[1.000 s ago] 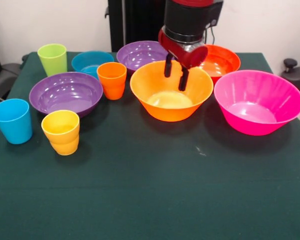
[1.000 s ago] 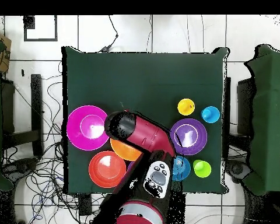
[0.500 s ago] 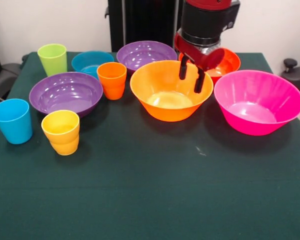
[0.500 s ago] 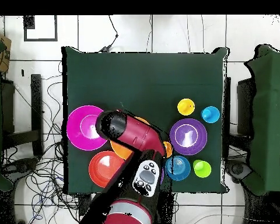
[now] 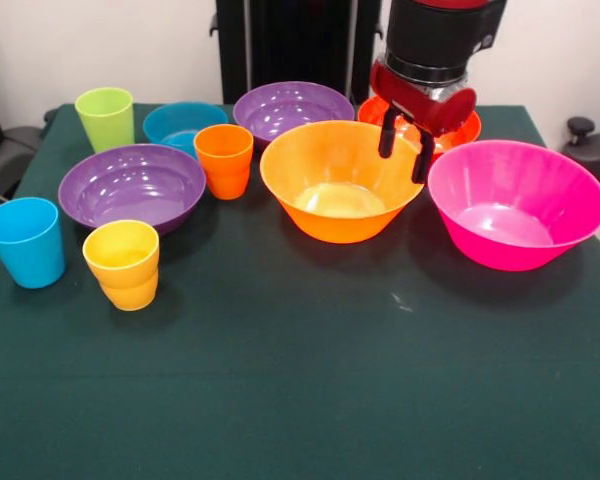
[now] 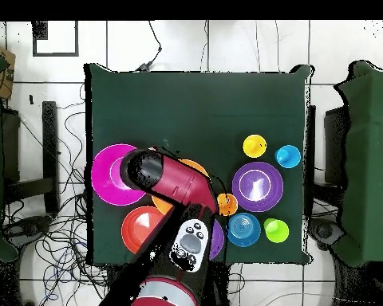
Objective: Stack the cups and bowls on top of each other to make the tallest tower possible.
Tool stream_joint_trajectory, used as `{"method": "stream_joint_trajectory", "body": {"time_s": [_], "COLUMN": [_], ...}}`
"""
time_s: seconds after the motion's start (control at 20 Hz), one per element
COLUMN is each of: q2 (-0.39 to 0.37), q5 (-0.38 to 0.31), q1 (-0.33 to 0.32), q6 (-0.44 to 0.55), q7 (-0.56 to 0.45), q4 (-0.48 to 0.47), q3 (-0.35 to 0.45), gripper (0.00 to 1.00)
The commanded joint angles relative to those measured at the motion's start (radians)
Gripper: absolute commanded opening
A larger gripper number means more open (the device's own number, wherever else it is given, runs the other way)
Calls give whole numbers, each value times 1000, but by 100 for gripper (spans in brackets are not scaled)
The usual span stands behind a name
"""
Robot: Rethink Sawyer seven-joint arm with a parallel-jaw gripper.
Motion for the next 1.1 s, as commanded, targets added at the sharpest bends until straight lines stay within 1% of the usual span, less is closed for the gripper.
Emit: {"method": "stream_joint_trajectory", "body": {"time_s": [0.05,0.25,0.55,0.9,1.1], "q2": [51,97,159,188,198], "q5": [50,65,67,92,104], "q1": [6,18,23,42,49], "q6": [-22,-21,-56,-41,-55], "q7": [227,241,231,253,250], "q4": [-94,-134,-168,-176,-165], "q3": [57,43,19,-1,1], "gripper": [100,100,100,100,100]}}
